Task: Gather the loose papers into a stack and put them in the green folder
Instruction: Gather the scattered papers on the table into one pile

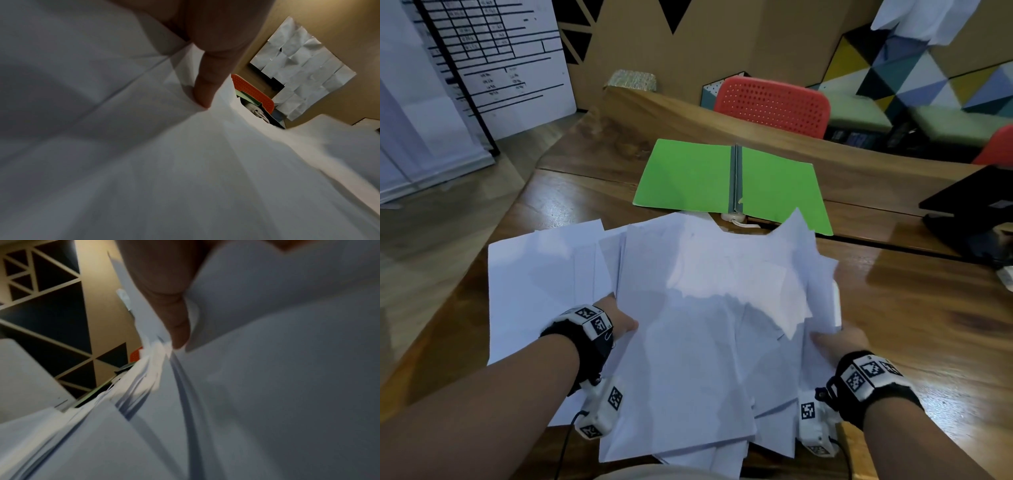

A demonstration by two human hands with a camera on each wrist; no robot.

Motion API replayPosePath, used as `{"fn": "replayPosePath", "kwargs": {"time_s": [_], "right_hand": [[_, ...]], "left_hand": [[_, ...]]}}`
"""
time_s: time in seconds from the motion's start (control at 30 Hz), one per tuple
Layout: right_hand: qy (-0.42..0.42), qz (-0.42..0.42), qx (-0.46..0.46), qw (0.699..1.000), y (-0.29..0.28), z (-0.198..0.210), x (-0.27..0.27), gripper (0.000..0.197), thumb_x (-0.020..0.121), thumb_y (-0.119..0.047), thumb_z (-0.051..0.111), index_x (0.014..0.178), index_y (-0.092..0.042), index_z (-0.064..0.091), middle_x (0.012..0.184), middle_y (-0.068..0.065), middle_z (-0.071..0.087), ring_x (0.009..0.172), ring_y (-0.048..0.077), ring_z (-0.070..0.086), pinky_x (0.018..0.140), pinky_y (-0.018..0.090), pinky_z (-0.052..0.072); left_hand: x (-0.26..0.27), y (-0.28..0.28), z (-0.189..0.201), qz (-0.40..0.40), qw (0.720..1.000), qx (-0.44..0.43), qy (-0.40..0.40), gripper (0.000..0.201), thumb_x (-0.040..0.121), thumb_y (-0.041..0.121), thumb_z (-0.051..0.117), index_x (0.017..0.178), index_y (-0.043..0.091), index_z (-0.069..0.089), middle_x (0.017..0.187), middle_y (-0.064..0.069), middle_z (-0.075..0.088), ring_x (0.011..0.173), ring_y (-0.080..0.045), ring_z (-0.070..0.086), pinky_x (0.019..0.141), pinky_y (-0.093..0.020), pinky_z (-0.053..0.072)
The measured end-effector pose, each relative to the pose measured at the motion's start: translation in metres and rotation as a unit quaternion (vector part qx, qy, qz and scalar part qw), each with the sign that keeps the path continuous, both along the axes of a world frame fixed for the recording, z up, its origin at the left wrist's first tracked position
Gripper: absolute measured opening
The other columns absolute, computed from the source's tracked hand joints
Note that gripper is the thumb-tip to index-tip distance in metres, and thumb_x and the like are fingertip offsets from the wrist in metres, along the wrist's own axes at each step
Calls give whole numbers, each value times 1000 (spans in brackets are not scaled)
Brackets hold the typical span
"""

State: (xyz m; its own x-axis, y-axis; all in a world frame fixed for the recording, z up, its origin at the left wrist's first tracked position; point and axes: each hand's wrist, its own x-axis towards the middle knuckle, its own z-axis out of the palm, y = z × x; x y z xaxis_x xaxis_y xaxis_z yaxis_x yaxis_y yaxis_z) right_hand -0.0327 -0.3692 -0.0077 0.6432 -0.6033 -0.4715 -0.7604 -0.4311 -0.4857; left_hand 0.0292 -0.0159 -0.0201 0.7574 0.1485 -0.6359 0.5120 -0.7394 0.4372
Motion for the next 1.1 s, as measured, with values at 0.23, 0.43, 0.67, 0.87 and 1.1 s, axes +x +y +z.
{"fn": "replayPosePath", "kwargs": {"time_s": [0.23,0.43,0.67,0.87,1.1], "right_hand": [[-95,-46,-81,991,-26,41,10,35,86,-13,58,113,8,58,106,29,63,88,40,58,74,39,45],[-350,-153,-20,924,-45,108,21,37,82,-14,61,118,-1,58,103,19,63,86,20,53,74,34,40],[-344,-89,55,933,7,97,25,13,83,-9,63,95,-11,60,84,13,59,74,19,53,66,29,39],[-115,51,84,988,51,10,8,9,78,-14,68,83,-9,63,83,14,63,76,25,59,66,33,46],[-77,1,102,992,77,-7,2,44,89,-22,55,128,-6,41,111,13,54,99,31,54,79,31,39]], "left_hand": [[0,-2,2,-11,1000,15,6,51,81,19,65,125,5,42,106,-8,59,93,-27,50,86,-31,45],[-1,1,5,-13,1000,18,6,55,74,26,65,123,10,46,118,-13,60,97,-30,58,89,-37,51],[-3,2,3,5,1000,-20,3,57,74,18,67,125,6,46,113,-14,60,98,-31,58,84,-34,49],[-3,5,0,81,991,-102,20,110,73,64,60,148,5,7,156,-14,20,141,-31,28,116,-40,26],[-4,7,-6,63,995,-77,26,104,77,41,70,149,9,2,157,-12,17,142,-30,27,113,-39,28]]}}
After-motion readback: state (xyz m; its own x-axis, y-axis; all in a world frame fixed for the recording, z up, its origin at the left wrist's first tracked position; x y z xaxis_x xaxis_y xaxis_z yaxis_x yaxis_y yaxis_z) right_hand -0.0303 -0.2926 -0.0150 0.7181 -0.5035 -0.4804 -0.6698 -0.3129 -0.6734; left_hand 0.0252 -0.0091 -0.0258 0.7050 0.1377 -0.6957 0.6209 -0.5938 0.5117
